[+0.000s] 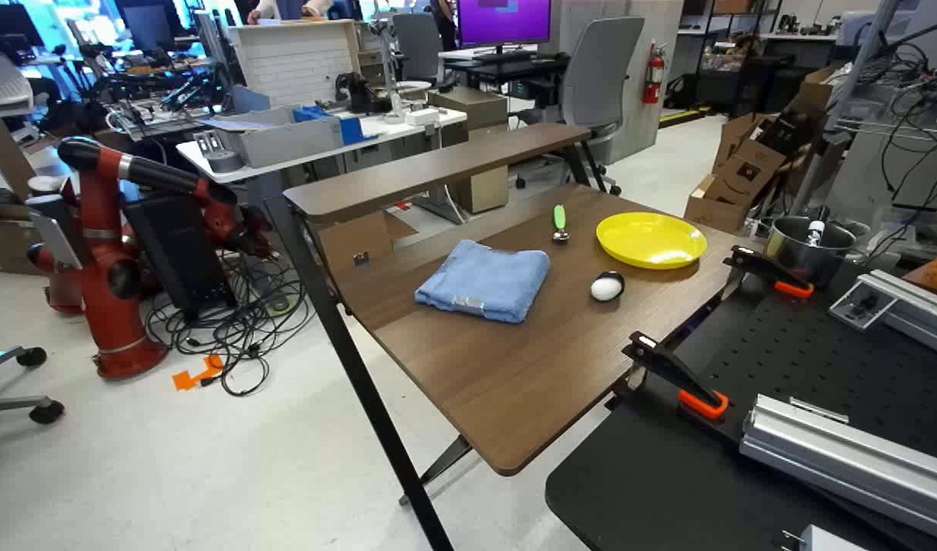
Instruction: Put the ball on the yellow plate
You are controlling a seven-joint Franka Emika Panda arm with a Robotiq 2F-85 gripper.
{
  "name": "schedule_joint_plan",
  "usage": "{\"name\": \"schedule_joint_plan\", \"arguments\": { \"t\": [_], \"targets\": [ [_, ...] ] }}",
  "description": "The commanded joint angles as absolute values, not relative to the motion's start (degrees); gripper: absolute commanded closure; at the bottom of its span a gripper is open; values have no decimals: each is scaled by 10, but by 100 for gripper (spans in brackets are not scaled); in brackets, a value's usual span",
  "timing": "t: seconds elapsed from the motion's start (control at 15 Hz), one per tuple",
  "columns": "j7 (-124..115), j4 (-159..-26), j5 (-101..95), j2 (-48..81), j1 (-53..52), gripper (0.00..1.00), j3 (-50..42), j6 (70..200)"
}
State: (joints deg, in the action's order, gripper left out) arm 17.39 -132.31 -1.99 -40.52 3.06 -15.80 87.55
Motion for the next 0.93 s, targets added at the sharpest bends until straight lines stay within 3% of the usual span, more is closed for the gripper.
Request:
{"name": "schedule_joint_plan", "arguments": {
  "t": [0.0, 0.47, 0.87],
  "targets": [
    [178, -1321, -16, -403, 39, 0, -152, 874],
    [150, -1322, 28, -366, 16, 0, -121, 933],
    [102, -1305, 61, -224, -14, 0, -56, 1056]
  ]
}}
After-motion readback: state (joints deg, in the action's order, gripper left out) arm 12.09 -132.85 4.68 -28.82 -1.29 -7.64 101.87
